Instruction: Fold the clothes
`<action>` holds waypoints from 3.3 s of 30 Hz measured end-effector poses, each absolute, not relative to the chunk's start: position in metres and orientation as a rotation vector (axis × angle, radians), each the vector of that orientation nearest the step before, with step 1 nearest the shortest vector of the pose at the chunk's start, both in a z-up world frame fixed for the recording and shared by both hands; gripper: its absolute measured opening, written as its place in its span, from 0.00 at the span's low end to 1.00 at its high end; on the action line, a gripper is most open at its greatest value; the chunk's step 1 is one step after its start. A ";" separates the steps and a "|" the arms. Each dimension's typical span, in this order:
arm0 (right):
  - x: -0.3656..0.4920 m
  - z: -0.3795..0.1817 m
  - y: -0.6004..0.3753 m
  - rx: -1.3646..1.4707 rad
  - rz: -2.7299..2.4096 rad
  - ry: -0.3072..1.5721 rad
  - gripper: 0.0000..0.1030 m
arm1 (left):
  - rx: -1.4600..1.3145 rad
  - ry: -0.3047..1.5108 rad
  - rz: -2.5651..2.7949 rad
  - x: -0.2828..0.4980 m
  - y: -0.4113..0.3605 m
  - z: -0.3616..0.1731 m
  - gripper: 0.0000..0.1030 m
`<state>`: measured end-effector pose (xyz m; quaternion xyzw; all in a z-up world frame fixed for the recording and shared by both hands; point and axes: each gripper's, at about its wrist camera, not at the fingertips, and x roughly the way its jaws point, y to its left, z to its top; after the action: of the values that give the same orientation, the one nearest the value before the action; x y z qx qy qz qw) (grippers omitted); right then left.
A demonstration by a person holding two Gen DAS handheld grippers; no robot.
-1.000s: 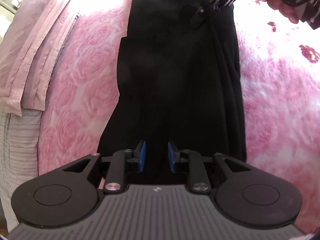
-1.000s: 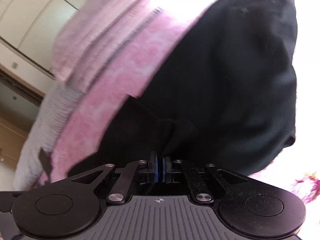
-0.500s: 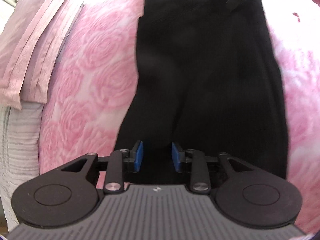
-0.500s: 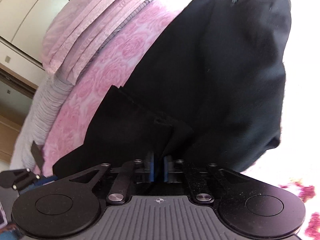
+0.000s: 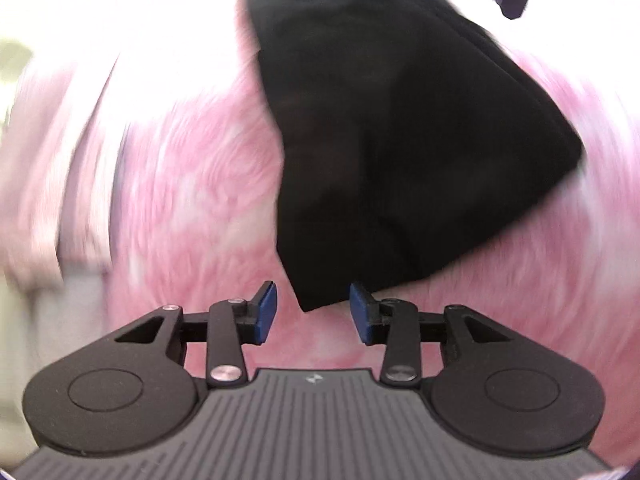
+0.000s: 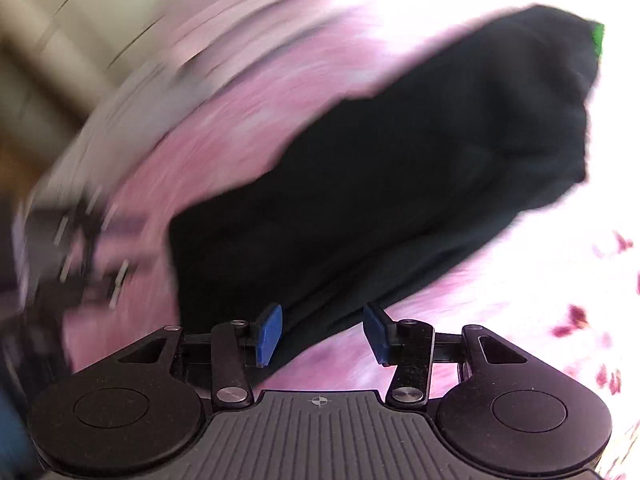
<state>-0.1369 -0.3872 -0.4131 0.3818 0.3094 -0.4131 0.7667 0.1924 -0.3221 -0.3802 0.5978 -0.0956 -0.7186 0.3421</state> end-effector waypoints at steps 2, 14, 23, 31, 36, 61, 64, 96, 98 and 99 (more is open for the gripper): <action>-0.094 -0.405 -0.360 0.618 -0.810 0.769 0.47 | 1.576 -0.454 -1.945 0.193 -0.307 -0.392 0.35; 0.050 -0.472 -0.330 -0.116 -0.675 1.229 0.36 | 1.626 -0.864 -1.954 0.206 -0.309 -0.455 0.23; 0.024 -0.455 -0.331 -0.083 -0.654 1.203 0.15 | 1.615 -0.786 -1.917 0.200 -0.320 -0.461 0.18; 0.026 -0.470 -0.303 -0.198 -0.636 1.219 0.33 | 1.580 -1.010 -1.861 0.180 -0.312 -0.465 0.45; 0.023 -0.475 -0.304 -0.255 -0.600 1.222 0.33 | 1.630 -0.962 -1.869 0.165 -0.331 -0.467 0.29; 0.012 -0.460 -0.302 -0.227 -0.607 1.229 0.07 | 1.636 -0.798 -1.866 0.162 -0.340 -0.442 0.10; 0.010 -0.441 -0.292 -0.227 -0.597 1.203 0.06 | 1.610 -0.790 -1.865 0.160 -0.333 -0.420 0.09; -0.076 -0.394 -0.243 0.454 -0.532 1.096 0.41 | 1.616 0.229 -1.954 0.179 -0.249 -0.297 0.29; -0.096 -0.391 -0.281 0.638 -0.685 0.955 0.41 | 1.541 0.265 -1.958 0.172 -0.280 -0.298 0.32; -0.107 -0.393 -0.298 0.734 -0.753 0.870 0.44 | 1.513 0.279 -1.964 0.169 -0.297 -0.302 0.33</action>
<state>-0.1067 -0.2977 -0.3933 0.3390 0.4021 -0.3480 0.7761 0.1688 -0.2974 -0.3018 0.5749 0.1062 -0.7465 0.3178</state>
